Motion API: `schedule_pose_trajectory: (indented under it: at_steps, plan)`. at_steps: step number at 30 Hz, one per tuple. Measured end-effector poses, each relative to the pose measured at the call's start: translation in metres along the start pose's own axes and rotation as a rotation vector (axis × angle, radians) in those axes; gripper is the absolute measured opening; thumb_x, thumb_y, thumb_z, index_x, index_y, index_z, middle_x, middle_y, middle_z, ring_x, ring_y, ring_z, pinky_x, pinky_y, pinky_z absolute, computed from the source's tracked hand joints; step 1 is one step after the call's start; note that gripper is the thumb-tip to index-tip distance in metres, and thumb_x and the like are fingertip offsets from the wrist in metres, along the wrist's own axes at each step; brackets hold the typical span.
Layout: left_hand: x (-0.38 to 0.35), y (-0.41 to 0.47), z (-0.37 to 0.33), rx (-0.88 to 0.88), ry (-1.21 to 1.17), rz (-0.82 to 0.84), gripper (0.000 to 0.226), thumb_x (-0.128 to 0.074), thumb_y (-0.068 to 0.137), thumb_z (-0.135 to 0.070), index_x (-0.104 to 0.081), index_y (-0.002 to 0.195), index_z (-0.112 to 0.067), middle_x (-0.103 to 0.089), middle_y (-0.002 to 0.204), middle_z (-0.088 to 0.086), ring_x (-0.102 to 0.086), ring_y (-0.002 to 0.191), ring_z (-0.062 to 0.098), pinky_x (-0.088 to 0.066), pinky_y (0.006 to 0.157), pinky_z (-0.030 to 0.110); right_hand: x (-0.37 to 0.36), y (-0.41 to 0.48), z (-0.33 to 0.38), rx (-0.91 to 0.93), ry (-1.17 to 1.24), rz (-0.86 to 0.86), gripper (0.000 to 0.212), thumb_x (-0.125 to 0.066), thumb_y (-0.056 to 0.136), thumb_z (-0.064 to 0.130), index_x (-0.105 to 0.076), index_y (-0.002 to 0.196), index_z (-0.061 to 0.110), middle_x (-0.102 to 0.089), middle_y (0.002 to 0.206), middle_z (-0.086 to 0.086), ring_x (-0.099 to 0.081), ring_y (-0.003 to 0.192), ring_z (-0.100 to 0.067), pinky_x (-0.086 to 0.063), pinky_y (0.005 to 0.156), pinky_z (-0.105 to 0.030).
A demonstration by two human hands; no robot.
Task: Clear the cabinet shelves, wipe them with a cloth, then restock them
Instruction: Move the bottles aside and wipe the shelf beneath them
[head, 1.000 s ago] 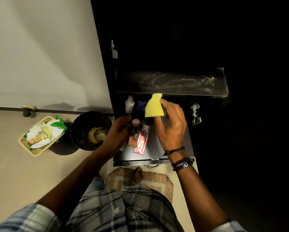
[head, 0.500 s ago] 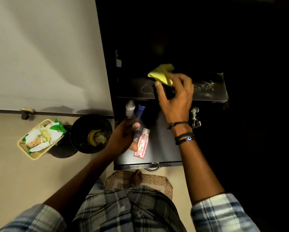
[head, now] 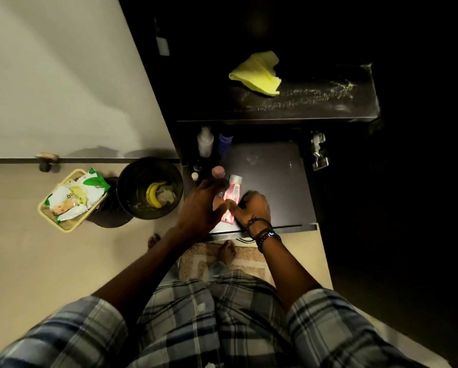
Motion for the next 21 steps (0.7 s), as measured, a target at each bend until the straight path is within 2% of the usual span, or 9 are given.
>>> schedule_pose_trajectory:
  at_steps: [3, 5, 8, 11, 14, 18, 21]
  plan:
    - [0.000, 0.002, -0.006, 0.011, 0.034, -0.050, 0.023, -0.053, 0.089, -0.016, -0.063, 0.110, -0.012, -0.057, 0.120, 0.013, -0.059, 0.098, 0.033, -0.044, 0.076, 0.033, -0.009, -0.002, 0.002, 0.018, -0.043, 0.005, 0.056, -0.066, 0.072, 0.058, -0.062, 0.100, 0.010, -0.065, 0.102, -0.013, -0.063, 0.095, -0.032, -0.054, 0.077, -0.035]
    - [0.000, 0.000, -0.006, -0.023, 0.045, -0.037, 0.022, -0.048, 0.094, -0.022, -0.063, 0.105, -0.009, -0.057, 0.118, 0.013, -0.060, 0.093, 0.033, -0.042, 0.071, 0.031, -0.014, -0.003, 0.004, 0.057, -0.086, 0.005, 0.058, -0.063, 0.075, 0.057, -0.060, 0.107, 0.008, -0.064, 0.106, -0.015, -0.061, 0.099, -0.034, -0.055, 0.081, -0.038]
    - [0.001, -0.005, -0.004, -0.069, 0.046, -0.007, 0.038, -0.040, 0.096, -0.035, -0.065, 0.105, -0.009, -0.057, 0.117, 0.011, -0.061, 0.093, 0.030, -0.048, 0.072, 0.034, -0.016, -0.001, 0.000, 0.033, -0.052, 0.015, 0.052, -0.066, 0.077, 0.053, -0.061, 0.105, 0.010, -0.065, 0.105, -0.014, -0.063, 0.098, -0.033, -0.054, 0.080, -0.037]
    - [0.001, -0.008, -0.004, -0.091, 0.066, -0.013, 0.017, -0.054, 0.090, -0.014, -0.066, 0.100, -0.008, -0.057, 0.118, 0.008, -0.062, 0.093, 0.027, -0.051, 0.069, 0.035, -0.009, 0.000, -0.008, 0.004, 0.047, 0.009, 0.037, -0.066, 0.083, 0.038, -0.059, 0.102, 0.008, -0.068, 0.101, -0.015, -0.064, 0.094, -0.034, -0.053, 0.076, -0.037]
    - [0.000, -0.010, -0.002, -0.116, 0.061, 0.002, 0.017, -0.059, 0.085, -0.006, -0.066, 0.099, -0.008, -0.059, 0.118, 0.011, -0.062, 0.092, 0.029, -0.048, 0.069, 0.031, 0.008, 0.000, -0.030, 0.004, 0.113, -0.053, 0.032, -0.058, 0.090, 0.034, -0.055, 0.103, 0.006, -0.069, 0.096, -0.016, -0.066, 0.087, -0.033, -0.051, 0.069, -0.032]
    - [-0.002, -0.010, 0.000, -0.106, 0.084, 0.021, 0.021, -0.052, 0.081, -0.012, -0.065, 0.097, -0.010, -0.058, 0.115, 0.011, -0.062, 0.090, 0.030, -0.053, 0.068, 0.041, 0.041, 0.005, -0.076, -0.023, 0.098, -0.169, 0.032, -0.058, 0.091, 0.034, -0.053, 0.107, 0.006, -0.069, 0.099, -0.017, -0.067, 0.090, -0.036, -0.057, 0.075, -0.042]
    - [-0.007, -0.011, -0.002, -0.105, 0.086, 0.026, 0.020, -0.049, 0.087, -0.020, -0.065, 0.095, -0.010, -0.058, 0.114, 0.009, -0.062, 0.088, 0.028, -0.053, 0.069, 0.039, 0.070, 0.012, -0.105, -0.083, 0.006, -0.232, 0.034, -0.057, 0.093, 0.030, -0.056, 0.110, 0.001, -0.067, 0.105, -0.022, -0.064, 0.098, -0.037, -0.051, 0.078, -0.039]
Point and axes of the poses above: each hand's wrist, its own y-axis towards the middle knuckle, its own x-axis out of the back of the hand, z = x × y, the point moved 2 cm from there along y, towards the middle knuckle
